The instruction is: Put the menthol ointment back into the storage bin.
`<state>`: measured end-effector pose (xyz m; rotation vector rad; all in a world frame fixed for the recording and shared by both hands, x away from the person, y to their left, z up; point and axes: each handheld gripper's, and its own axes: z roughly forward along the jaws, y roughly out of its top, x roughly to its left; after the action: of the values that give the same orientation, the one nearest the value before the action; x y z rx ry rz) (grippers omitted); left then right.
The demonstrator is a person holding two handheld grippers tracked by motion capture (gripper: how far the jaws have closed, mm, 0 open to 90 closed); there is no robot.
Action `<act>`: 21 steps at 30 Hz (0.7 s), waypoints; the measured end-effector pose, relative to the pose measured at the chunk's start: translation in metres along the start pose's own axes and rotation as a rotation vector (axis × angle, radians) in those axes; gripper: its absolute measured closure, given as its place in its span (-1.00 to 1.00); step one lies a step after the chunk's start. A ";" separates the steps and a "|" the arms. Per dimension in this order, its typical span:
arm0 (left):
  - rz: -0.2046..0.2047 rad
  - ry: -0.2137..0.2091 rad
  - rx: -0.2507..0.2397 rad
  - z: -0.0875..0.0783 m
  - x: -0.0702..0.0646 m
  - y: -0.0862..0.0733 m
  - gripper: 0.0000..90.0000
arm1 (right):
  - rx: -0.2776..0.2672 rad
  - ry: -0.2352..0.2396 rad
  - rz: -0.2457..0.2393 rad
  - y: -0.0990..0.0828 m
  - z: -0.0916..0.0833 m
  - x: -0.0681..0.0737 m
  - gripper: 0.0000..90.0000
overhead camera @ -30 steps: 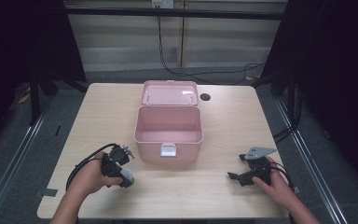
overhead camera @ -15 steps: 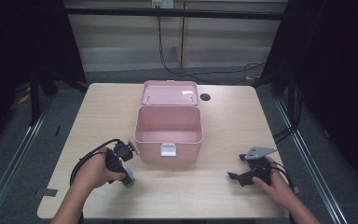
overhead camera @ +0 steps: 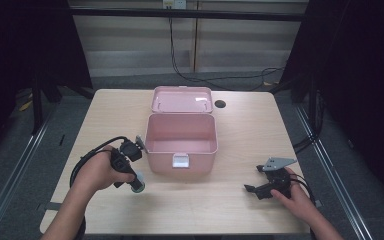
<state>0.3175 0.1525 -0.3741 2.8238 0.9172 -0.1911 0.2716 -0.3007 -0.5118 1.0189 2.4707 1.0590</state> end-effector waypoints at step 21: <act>-0.033 -0.018 -0.008 -0.052 0.004 0.024 0.12 | -0.003 -0.001 0.001 0.000 0.000 0.000 -0.80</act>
<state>0.3384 0.1459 -0.3207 2.7963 0.9585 -0.2162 0.2718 -0.3006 -0.5118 1.0191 2.4678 1.0613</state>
